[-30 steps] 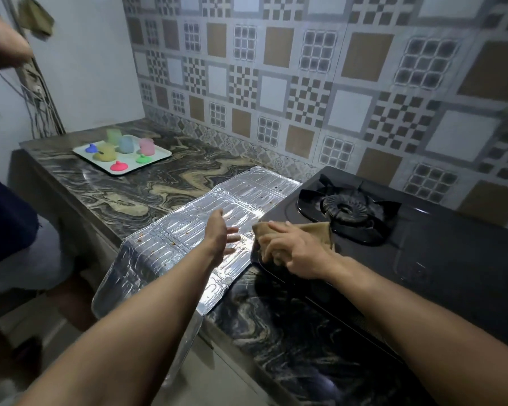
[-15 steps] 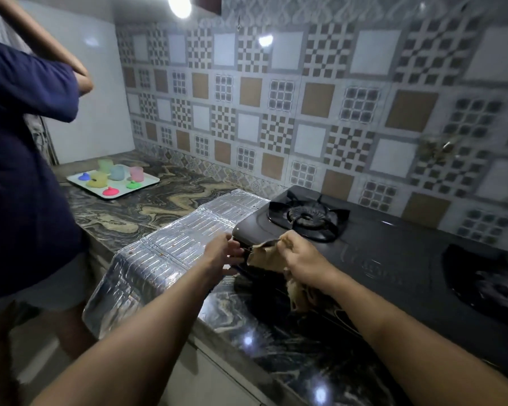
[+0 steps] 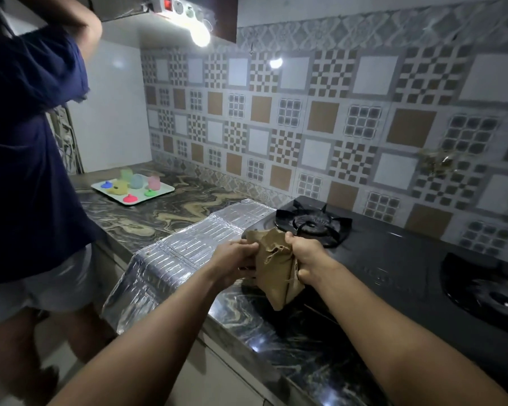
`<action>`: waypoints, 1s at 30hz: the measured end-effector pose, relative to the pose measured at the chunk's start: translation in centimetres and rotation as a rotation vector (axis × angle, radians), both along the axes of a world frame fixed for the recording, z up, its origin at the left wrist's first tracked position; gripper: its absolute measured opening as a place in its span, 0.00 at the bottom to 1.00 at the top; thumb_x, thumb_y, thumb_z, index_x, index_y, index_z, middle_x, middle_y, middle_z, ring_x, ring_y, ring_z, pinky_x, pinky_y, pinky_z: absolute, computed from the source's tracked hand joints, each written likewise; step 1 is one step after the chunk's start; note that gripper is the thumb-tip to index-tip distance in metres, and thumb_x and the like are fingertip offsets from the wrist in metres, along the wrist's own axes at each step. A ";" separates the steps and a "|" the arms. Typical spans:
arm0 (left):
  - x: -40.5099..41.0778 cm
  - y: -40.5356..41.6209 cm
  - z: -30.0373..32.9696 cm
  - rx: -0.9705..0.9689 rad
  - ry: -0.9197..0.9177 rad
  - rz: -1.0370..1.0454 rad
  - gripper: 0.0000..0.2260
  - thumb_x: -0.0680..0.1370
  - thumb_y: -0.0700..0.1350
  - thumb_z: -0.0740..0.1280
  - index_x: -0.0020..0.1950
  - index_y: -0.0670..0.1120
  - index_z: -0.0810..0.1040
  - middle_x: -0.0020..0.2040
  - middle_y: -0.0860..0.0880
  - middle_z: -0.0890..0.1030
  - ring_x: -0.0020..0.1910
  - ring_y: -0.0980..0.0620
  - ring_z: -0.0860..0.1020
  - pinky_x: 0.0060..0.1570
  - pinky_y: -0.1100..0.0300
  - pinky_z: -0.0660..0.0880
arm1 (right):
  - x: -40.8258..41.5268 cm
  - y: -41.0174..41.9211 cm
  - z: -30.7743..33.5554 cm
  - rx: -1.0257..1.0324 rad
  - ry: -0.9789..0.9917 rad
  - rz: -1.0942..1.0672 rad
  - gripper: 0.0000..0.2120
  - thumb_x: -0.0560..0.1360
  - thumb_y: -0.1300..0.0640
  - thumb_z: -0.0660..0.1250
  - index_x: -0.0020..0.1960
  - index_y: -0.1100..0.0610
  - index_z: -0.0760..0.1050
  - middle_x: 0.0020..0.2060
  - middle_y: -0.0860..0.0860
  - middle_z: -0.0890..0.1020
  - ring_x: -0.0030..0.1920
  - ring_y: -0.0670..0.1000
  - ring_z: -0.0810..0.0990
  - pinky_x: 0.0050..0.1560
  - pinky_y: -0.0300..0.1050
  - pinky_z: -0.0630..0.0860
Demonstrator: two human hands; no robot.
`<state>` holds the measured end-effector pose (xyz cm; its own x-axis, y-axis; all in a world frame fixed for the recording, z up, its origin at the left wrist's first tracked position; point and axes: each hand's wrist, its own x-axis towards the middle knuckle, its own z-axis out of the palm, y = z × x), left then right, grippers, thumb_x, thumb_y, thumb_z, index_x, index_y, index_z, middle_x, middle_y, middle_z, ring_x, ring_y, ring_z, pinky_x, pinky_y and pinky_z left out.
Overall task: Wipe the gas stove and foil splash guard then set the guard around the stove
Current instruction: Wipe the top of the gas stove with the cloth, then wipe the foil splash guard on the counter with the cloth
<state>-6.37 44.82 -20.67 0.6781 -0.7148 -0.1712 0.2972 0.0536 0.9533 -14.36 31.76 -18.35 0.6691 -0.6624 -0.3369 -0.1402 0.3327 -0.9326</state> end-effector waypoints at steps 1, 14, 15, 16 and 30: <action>0.3 0.1 0.0 0.022 -0.018 0.037 0.05 0.77 0.38 0.67 0.52 0.41 0.77 0.38 0.45 0.81 0.31 0.52 0.79 0.30 0.60 0.76 | 0.3 0.0 -0.4 -0.003 0.000 0.006 0.15 0.79 0.51 0.64 0.55 0.63 0.80 0.48 0.61 0.84 0.46 0.60 0.83 0.51 0.61 0.80; 6.2 5.1 -3.0 0.146 -0.049 0.257 0.05 0.77 0.35 0.68 0.42 0.41 0.77 0.37 0.43 0.80 0.32 0.49 0.80 0.31 0.55 0.80 | 5.7 3.8 -4.2 -0.094 0.102 0.326 0.07 0.72 0.71 0.68 0.48 0.66 0.81 0.40 0.59 0.84 0.38 0.55 0.83 0.48 0.52 0.82; 6.9 5.9 -3.7 0.161 -0.027 0.294 0.05 0.77 0.37 0.68 0.42 0.42 0.76 0.38 0.43 0.80 0.32 0.49 0.79 0.33 0.55 0.79 | 6.7 4.0 -4.6 -0.101 0.099 0.327 0.06 0.73 0.71 0.66 0.48 0.65 0.81 0.39 0.59 0.83 0.36 0.54 0.83 0.45 0.51 0.81; 7.8 6.9 -4.7 0.181 -0.001 0.338 0.04 0.78 0.38 0.68 0.43 0.42 0.75 0.38 0.44 0.79 0.32 0.49 0.78 0.35 0.55 0.79 | 7.8 4.4 -5.1 -0.105 0.106 0.324 0.06 0.74 0.70 0.66 0.48 0.65 0.80 0.39 0.59 0.82 0.35 0.54 0.82 0.46 0.51 0.81; 13.0 18.0 -21.0 0.471 0.551 0.776 0.04 0.75 0.40 0.64 0.41 0.41 0.75 0.40 0.41 0.81 0.32 0.49 0.70 0.32 0.62 0.65 | 18.7 7.1 -9.8 -0.449 0.310 0.360 0.25 0.61 0.67 0.75 0.57 0.61 0.75 0.48 0.59 0.81 0.47 0.56 0.82 0.43 0.48 0.80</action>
<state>6.60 62.82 -41.71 0.6649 0.0986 -0.7404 0.7371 0.0741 0.6717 4.37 38.83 -28.14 0.7917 -0.5365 -0.2923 -0.4546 -0.1977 -0.8685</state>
